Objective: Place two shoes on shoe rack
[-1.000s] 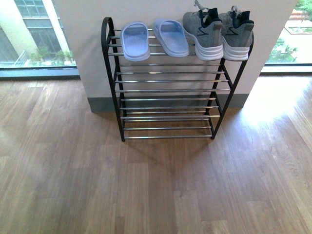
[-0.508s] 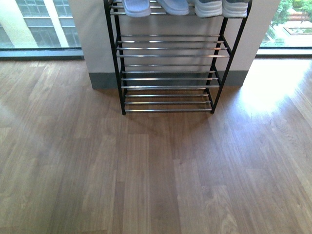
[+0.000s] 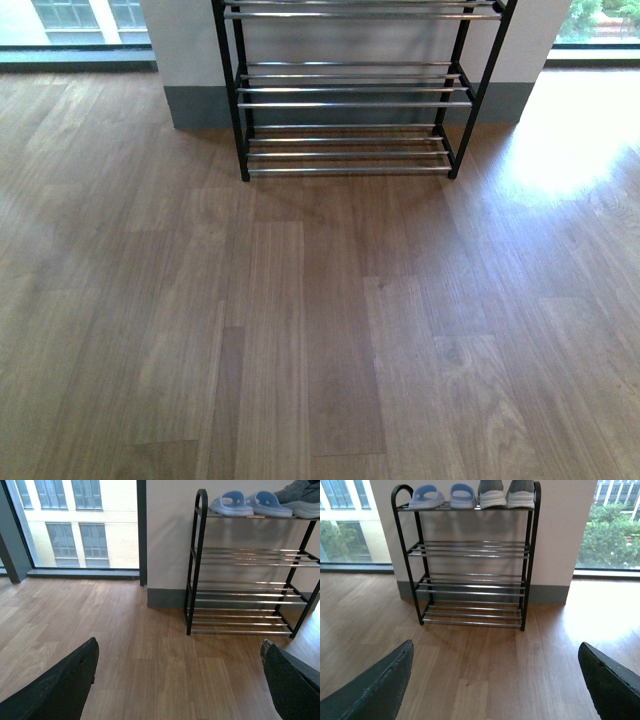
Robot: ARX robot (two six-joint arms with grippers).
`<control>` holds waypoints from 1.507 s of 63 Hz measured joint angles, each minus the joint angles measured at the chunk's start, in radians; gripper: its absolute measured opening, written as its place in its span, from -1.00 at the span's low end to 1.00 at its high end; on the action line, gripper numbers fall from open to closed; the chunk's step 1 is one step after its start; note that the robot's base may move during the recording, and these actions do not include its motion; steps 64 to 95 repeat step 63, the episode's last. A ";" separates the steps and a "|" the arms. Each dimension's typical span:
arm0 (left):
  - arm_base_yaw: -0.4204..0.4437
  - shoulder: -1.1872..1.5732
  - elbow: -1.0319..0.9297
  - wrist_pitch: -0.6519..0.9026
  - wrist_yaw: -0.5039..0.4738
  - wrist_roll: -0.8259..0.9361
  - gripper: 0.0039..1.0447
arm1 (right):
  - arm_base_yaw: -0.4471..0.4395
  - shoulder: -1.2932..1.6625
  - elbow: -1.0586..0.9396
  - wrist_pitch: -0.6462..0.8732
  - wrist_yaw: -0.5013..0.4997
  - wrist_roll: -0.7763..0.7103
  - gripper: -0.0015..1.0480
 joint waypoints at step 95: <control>0.000 0.000 0.000 0.000 0.000 0.000 0.83 | 0.000 0.000 0.000 0.000 0.000 0.000 0.82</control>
